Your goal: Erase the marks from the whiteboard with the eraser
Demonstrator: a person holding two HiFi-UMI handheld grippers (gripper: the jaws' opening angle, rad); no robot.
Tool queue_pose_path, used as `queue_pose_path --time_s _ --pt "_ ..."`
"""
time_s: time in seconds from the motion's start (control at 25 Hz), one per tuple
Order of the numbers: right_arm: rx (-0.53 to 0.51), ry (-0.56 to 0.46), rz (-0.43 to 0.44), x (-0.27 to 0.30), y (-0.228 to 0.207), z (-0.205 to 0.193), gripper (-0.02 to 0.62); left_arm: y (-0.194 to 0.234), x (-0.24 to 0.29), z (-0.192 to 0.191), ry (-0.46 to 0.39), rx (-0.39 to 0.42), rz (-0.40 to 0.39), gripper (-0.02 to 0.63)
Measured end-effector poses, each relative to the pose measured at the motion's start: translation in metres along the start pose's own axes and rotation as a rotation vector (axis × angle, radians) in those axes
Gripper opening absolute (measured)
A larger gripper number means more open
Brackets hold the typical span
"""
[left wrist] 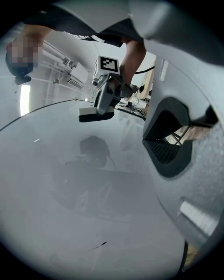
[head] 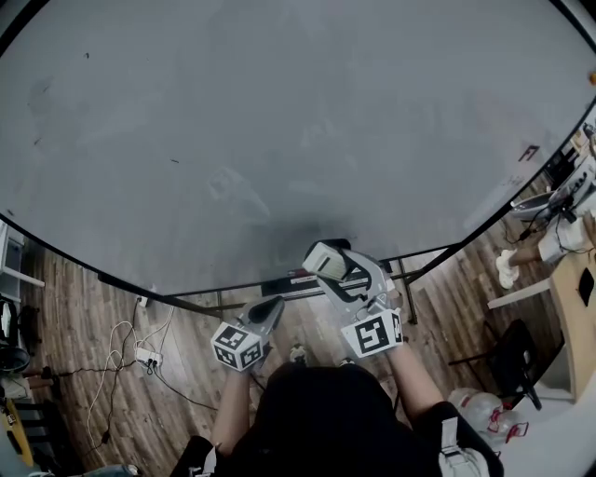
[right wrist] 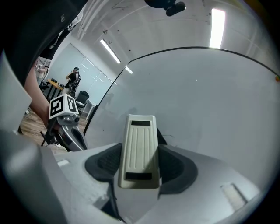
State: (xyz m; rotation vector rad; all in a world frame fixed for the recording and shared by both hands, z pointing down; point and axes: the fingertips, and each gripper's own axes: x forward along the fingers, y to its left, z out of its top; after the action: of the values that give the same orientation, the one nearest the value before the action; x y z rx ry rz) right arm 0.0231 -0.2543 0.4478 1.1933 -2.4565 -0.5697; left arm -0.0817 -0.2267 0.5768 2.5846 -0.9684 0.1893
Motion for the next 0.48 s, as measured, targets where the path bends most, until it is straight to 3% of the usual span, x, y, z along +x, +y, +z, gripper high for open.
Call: queue_pose_path --time_s 0.2,0.48 --pt "0.067 0.038 0.058 -0.024 0.008 -0.035 0.256 -0.023 0.007 -0.002 -0.007 0.005 0.005 0.011" --pt "0.179 0.011 0.176 -0.053 0.024 -0.070 0.256 -0.047 0.003 -0.007 -0.032 -0.001 0.048 0.011"
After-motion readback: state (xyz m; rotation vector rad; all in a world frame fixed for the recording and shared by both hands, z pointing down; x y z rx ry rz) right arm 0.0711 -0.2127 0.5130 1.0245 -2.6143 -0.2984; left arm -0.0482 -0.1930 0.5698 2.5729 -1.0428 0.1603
